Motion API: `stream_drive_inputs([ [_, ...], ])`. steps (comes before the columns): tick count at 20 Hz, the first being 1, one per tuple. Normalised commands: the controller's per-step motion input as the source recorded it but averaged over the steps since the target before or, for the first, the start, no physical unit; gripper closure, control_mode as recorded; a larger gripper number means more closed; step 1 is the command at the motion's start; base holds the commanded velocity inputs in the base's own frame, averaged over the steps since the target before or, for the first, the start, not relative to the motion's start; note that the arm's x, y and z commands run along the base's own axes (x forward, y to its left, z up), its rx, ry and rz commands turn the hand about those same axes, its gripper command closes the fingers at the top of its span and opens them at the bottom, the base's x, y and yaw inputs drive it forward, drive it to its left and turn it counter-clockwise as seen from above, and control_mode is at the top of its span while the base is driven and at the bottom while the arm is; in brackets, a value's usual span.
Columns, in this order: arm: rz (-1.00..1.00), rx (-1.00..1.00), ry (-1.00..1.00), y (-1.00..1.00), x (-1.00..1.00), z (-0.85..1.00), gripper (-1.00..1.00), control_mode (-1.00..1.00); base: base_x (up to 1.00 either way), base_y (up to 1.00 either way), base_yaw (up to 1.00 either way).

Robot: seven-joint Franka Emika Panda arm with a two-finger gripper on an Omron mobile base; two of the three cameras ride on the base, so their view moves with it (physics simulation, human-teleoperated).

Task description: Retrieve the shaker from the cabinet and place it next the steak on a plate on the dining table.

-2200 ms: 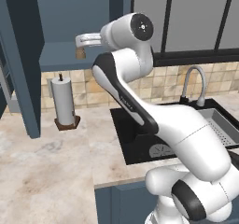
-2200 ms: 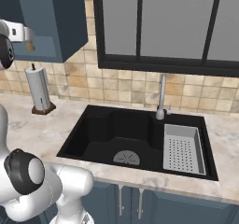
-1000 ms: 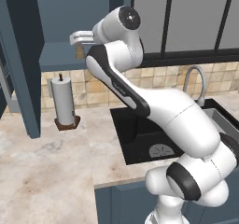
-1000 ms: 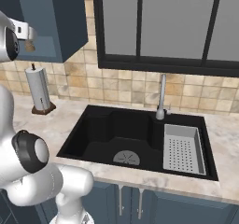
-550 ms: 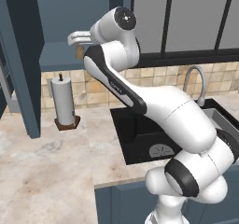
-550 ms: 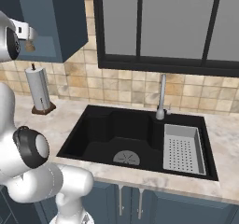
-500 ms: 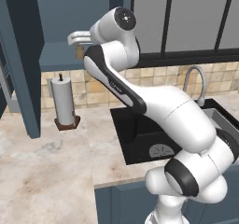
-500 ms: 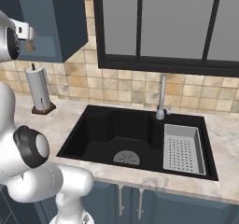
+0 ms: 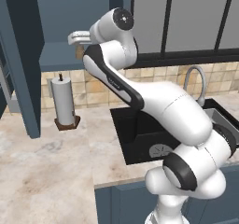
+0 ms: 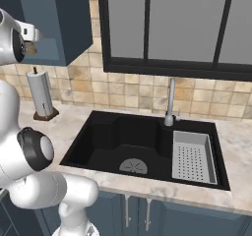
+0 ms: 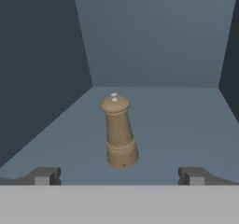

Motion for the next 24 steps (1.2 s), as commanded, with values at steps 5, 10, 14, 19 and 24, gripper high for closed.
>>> stream_drive_inputs([
  [5,0.00,0.00,0.00,0.02,0.13,-0.01,-1.00,-1.00,0.00,0.00,0.00],
  [10,0.00,0.00,0.00,0.08,0.09,0.00,-1.00,-1.00,0.00,0.00,0.00],
  [14,0.00,0.00,0.00,0.14,0.06,-0.07,-1.00,-1.00,0.00,0.00,0.00],
  [19,0.00,0.00,0.00,0.09,0.08,-0.07,-1.00,-1.00,0.00,0.00,0.00],
  [24,0.00,0.00,0.00,0.00,0.13,-0.03,-1.00,-1.00,0.00,0.00,0.00],
])
